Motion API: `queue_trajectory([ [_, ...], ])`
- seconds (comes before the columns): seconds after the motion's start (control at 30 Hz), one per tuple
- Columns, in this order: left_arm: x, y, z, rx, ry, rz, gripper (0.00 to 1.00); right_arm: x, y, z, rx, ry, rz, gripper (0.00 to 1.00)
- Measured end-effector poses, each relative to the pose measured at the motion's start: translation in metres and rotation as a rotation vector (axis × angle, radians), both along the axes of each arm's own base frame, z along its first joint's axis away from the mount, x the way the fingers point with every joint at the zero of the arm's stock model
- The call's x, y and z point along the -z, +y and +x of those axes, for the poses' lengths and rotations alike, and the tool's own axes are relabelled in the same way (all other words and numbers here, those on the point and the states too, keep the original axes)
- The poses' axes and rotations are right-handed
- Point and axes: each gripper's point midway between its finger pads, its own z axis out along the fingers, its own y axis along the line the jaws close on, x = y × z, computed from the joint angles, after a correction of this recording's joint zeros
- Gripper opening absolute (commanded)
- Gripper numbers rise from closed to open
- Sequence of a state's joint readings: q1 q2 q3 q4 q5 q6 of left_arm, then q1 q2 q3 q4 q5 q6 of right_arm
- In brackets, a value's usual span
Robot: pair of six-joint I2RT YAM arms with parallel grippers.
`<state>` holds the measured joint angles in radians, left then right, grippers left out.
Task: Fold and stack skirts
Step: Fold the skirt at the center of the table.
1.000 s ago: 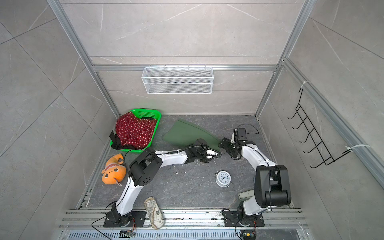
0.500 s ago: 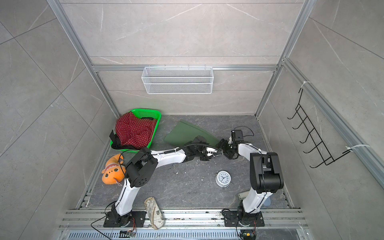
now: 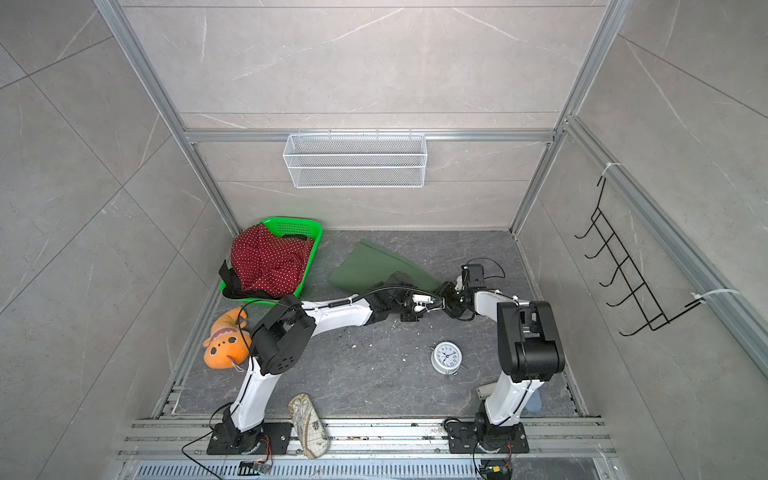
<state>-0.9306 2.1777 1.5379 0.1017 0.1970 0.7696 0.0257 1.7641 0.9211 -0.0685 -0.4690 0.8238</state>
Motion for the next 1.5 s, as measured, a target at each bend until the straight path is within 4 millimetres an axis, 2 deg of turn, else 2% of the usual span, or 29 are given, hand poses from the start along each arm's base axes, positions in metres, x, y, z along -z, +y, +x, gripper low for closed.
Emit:
queue_trajectory([
  [0.07, 0.000, 0.000, -0.001, -0.003, 0.012, -0.005, 0.19, 0.000, 0.000, 0.002, 0.003, -0.006, 0.004, 0.26],
  [0.23, 0.001, 0.000, -0.005, -0.006, 0.047, -0.016, 0.19, 0.003, 0.001, 0.002, 0.005, 0.001, 0.008, 0.01],
  [0.3, 0.002, 0.001, -0.007, -0.003, 0.060, -0.016, 0.24, 0.004, 0.000, 0.002, 0.000, 0.001, 0.003, 0.00],
  [0.4, 0.003, 0.004, -0.013, -0.003, 0.090, -0.026, 0.46, 0.006, -0.001, 0.001, -0.007, 0.000, -0.016, 0.00],
  [0.43, 0.003, 0.005, -0.015, -0.005, 0.095, -0.028, 0.50, 0.007, -0.002, 0.000, -0.012, 0.000, -0.026, 0.00],
  [0.53, -0.005, 0.011, -0.014, -0.040, 0.138, -0.056, 0.51, 0.012, -0.006, -0.005, -0.032, 0.011, -0.065, 0.00],
  [0.63, -0.023, 0.017, 0.000, -0.125, 0.220, -0.114, 0.49, 0.017, -0.011, -0.011, -0.059, 0.026, -0.115, 0.00],
  [0.7, -0.037, 0.025, 0.022, -0.212, 0.282, -0.165, 0.45, 0.019, -0.014, -0.014, -0.077, 0.031, -0.150, 0.00],
  [0.8, -0.057, 0.046, 0.064, -0.365, 0.368, -0.259, 0.30, 0.015, -0.020, -0.020, -0.100, 0.029, -0.202, 0.00],
  [0.87, -0.057, 0.065, 0.085, -0.465, 0.414, -0.298, 0.20, 0.010, -0.023, -0.024, -0.113, 0.023, -0.232, 0.00],
  [0.93, -0.049, 0.079, 0.096, -0.550, 0.464, -0.317, 0.11, 0.003, -0.026, -0.026, -0.123, 0.012, -0.255, 0.00],
  [1.03, -0.032, 0.084, 0.093, -0.623, 0.539, -0.331, 0.05, -0.003, -0.028, -0.028, -0.134, 0.001, -0.273, 0.00],
  [1.13, -0.012, 0.073, 0.081, -0.652, 0.599, -0.326, 0.01, -0.007, -0.028, -0.030, -0.140, -0.003, -0.280, 0.00],
  [1.23, 0.004, 0.058, 0.066, -0.655, 0.638, -0.312, 0.00, -0.008, -0.028, -0.031, -0.146, -0.006, -0.283, 0.00],
  [1.37, 0.014, 0.045, 0.054, -0.662, 0.653, -0.309, 0.00, -0.010, -0.029, -0.034, -0.150, -0.002, -0.293, 0.00],
  [1.5, 0.027, 0.042, 0.053, -0.694, 0.669, -0.309, 0.00, -0.019, -0.032, -0.038, -0.152, -0.010, -0.310, 0.00],
])
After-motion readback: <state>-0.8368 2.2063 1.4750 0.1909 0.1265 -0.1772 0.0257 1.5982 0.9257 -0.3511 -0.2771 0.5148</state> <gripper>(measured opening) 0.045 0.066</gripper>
